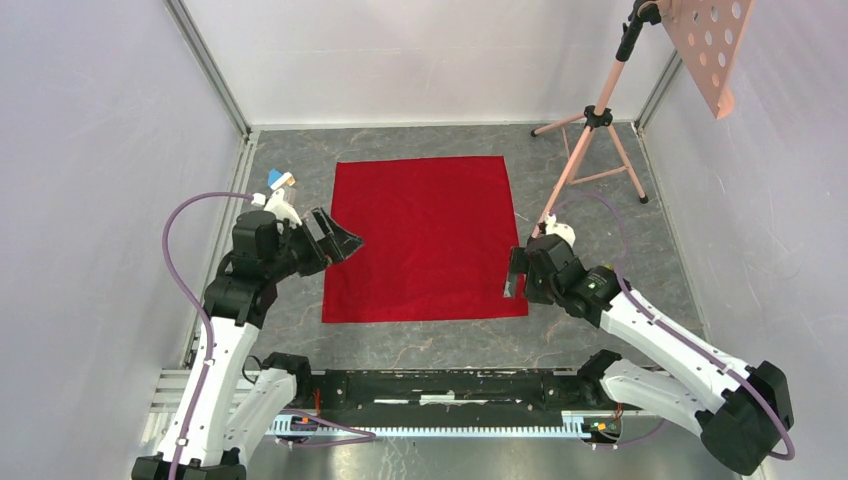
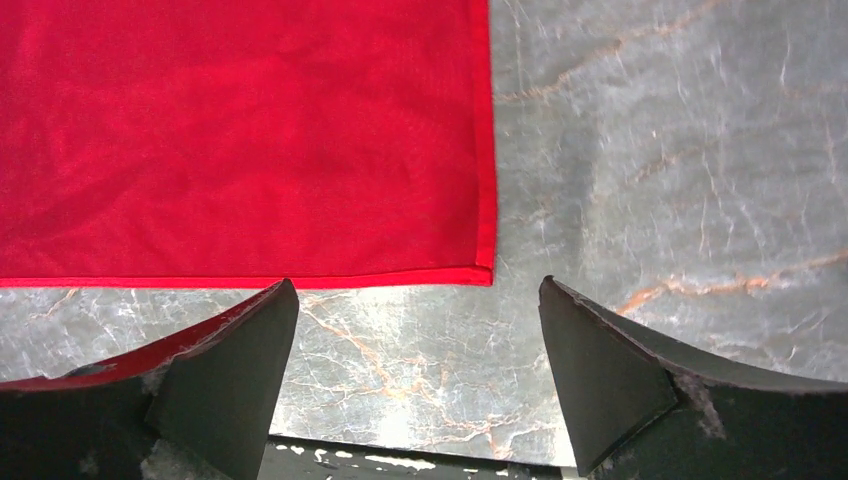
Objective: Fold the napkin into a case and place the utensils inside
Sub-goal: Smooth out the napkin at the center of the board, then pick up the flattened napkin from the center of the board.
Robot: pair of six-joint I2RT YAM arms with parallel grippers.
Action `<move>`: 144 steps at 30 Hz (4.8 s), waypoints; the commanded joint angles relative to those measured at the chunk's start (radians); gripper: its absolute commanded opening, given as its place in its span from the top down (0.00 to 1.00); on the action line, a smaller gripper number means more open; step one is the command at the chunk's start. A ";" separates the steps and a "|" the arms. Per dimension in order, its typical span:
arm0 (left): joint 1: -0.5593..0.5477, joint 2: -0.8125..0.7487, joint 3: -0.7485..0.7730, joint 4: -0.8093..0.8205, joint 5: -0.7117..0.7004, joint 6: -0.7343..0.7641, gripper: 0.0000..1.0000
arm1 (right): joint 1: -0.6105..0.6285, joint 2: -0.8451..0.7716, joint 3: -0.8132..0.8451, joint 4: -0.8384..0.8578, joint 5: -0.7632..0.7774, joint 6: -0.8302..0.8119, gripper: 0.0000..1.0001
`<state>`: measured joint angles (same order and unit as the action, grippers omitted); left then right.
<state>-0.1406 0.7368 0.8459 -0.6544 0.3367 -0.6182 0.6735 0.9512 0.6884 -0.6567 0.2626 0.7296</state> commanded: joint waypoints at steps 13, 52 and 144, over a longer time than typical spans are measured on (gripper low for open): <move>-0.023 -0.035 -0.028 -0.045 -0.108 0.181 0.00 | -0.020 0.339 0.112 -0.221 0.001 0.459 0.28; -0.108 -0.047 -0.016 -0.060 -0.152 0.181 0.00 | -0.033 0.565 0.045 -0.103 0.022 0.533 0.48; -0.220 0.349 -0.110 -0.126 -0.507 -0.415 0.98 | -0.031 0.031 -0.162 0.424 0.058 -0.076 1.00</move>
<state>-0.3706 1.2194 0.6182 -0.8124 -0.1333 -1.1812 0.6456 1.0695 0.4435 -0.3565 0.3840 0.9234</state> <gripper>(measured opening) 0.048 0.007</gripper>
